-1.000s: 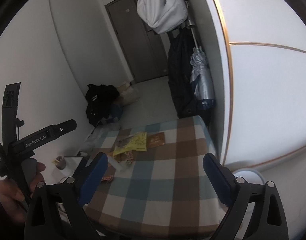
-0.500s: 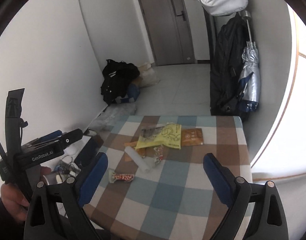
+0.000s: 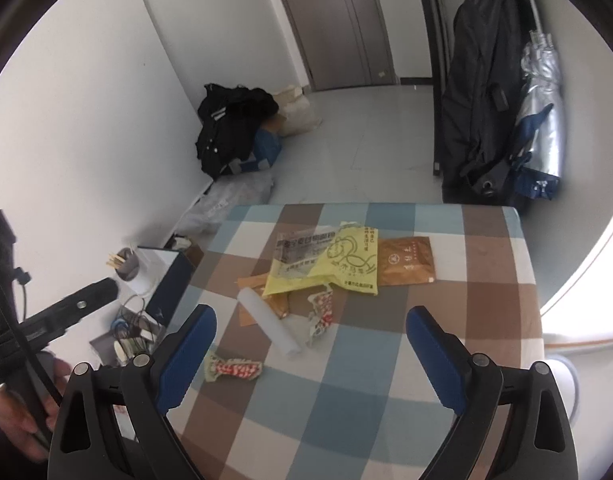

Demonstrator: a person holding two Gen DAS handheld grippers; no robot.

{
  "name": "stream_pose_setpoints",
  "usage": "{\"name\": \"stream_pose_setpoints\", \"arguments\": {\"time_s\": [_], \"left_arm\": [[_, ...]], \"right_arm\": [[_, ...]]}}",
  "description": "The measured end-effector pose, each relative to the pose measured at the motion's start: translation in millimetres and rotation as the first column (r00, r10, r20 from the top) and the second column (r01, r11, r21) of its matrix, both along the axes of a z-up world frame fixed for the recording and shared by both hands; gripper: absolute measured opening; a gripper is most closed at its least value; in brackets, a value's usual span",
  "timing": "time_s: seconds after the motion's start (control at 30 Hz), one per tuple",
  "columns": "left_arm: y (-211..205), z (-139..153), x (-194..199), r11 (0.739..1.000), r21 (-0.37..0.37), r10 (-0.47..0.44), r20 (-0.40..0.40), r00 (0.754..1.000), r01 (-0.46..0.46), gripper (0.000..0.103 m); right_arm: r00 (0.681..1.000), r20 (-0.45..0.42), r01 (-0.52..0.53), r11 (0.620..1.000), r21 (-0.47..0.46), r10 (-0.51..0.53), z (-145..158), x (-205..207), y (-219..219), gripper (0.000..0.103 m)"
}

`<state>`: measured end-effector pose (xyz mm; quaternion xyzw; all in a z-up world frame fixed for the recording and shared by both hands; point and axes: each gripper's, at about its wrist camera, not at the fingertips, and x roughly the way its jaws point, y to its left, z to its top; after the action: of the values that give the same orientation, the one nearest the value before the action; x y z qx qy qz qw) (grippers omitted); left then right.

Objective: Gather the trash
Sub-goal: 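Move both grippers back over the table, then grasp the small white-red wrapper with the right gripper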

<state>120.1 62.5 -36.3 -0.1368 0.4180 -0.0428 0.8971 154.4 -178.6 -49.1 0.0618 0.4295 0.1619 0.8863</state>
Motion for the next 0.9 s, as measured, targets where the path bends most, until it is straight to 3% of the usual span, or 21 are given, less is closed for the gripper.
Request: {"name": "stream_pose_setpoints", "arguments": {"time_s": [0.4, 0.47, 0.7, 0.9], "left_arm": [[3, -11, 5, 1.0, -0.015, -0.008, -0.053, 0.999, 0.007, 0.092], [4, -14, 6, 1.0, -0.018, -0.007, -0.064, 0.998, 0.006, 0.092], [11, -22, 11, 0.999, -0.036, 0.017, -0.103, 0.995, -0.021, 0.092], [14, -26, 11, 0.998, -0.048, 0.029, -0.129, 0.991, -0.035, 0.092]], "right_arm": [[0.99, -0.141, -0.025, 1.0, 0.003, 0.025, -51, 64, 12, 0.075], [0.984, -0.172, -0.04, 0.999, 0.021, 0.043, -58, 71, 15, 0.064], [0.967, -0.248, -0.054, 0.998, 0.008, 0.054, -74, 78, 28, 0.058], [0.957, -0.288, -0.047, 0.999, -0.021, 0.039, -87, 82, 29, 0.045]]}}
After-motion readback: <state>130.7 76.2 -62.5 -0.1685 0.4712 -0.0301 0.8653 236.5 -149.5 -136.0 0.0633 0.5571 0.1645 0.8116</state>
